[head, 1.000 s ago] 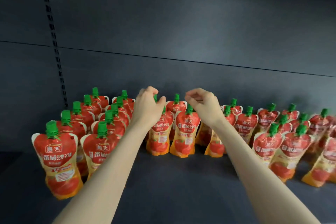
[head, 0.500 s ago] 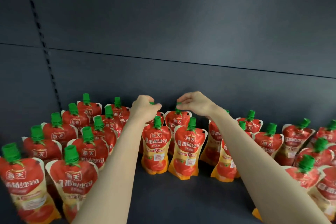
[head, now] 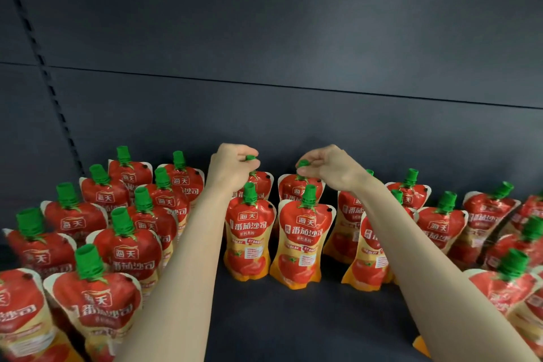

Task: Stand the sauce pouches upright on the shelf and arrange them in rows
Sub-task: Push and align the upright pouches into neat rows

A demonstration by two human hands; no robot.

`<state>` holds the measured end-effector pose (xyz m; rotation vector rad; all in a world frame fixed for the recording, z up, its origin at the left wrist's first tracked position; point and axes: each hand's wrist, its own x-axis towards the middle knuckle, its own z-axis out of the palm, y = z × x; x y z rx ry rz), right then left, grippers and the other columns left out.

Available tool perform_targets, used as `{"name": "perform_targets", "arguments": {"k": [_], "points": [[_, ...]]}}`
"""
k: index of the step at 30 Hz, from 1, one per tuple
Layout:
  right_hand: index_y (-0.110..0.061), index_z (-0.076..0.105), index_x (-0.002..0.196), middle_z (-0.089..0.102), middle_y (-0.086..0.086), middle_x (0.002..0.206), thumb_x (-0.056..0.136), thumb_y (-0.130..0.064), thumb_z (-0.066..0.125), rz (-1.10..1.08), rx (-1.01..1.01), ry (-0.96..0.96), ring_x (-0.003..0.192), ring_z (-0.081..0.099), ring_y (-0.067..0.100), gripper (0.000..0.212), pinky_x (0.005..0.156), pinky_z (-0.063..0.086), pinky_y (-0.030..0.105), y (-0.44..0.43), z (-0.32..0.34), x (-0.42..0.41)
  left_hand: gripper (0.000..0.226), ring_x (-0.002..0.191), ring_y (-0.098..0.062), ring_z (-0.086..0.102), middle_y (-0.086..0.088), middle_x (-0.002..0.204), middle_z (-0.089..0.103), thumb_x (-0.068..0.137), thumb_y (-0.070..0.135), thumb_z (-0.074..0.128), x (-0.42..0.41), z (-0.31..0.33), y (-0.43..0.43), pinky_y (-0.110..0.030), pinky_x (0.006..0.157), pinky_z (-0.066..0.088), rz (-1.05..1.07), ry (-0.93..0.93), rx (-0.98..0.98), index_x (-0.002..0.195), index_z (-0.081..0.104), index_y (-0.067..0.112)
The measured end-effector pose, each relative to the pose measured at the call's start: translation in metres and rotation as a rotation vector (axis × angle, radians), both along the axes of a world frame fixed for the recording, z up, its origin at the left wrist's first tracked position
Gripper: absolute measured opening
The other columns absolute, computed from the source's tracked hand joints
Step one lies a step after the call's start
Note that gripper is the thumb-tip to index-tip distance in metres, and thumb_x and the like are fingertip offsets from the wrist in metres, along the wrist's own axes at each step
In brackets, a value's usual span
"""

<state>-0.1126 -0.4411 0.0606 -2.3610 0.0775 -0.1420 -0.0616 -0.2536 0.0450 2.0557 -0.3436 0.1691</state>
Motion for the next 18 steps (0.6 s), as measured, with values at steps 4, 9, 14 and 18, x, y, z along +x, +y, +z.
{"name": "perform_targets", "arguments": {"k": [4,9,14,18], "points": [[-0.011,0.065,0.108,0.070,0.007,0.102,0.090,-0.020,0.061,0.004,-0.006,0.009,0.091,0.066,0.018,0.020,0.089,0.053,0.032,0.0015,0.0008,-0.0006,0.029,0.113,-0.019,0.057,-0.009,0.123,0.062,0.086,0.015,0.064,0.0022,0.0017,-0.0001,-0.028,0.087,0.045,-0.029,0.026,-0.003,0.116,0.065,0.014],[-0.010,0.066,0.107,0.069,0.005,0.098,0.091,-0.019,0.060,0.000,-0.021,-0.004,0.084,0.064,0.014,0.020,0.081,0.051,0.027,0.0031,0.0010,-0.0016,0.028,0.113,-0.020,0.057,-0.009,0.123,0.062,0.086,0.015,0.064,0.0051,0.0044,0.0022,-0.031,0.090,0.045,-0.056,0.036,0.030,0.114,0.066,0.015],[-0.011,0.066,0.108,0.068,0.003,0.096,0.091,-0.020,0.060,-0.013,-0.038,-0.007,0.082,0.063,0.011,0.020,0.077,0.049,0.023,0.0043,0.0016,-0.0017,0.027,0.111,-0.020,0.059,-0.009,0.121,0.063,0.086,0.015,0.065,0.0076,0.0046,0.0047,-0.034,0.094,0.048,-0.077,0.042,0.063,0.113,0.066,0.016],[-0.012,0.065,0.109,0.069,0.006,0.102,0.090,-0.020,0.060,-0.016,-0.035,0.012,0.090,0.065,0.017,0.021,0.085,0.052,0.030,0.0052,0.0022,-0.0019,0.028,0.113,-0.019,0.057,-0.009,0.122,0.063,0.086,0.015,0.065,0.0076,0.0035,0.0040,-0.032,0.093,0.046,-0.079,0.025,0.064,0.114,0.066,0.015]]}}
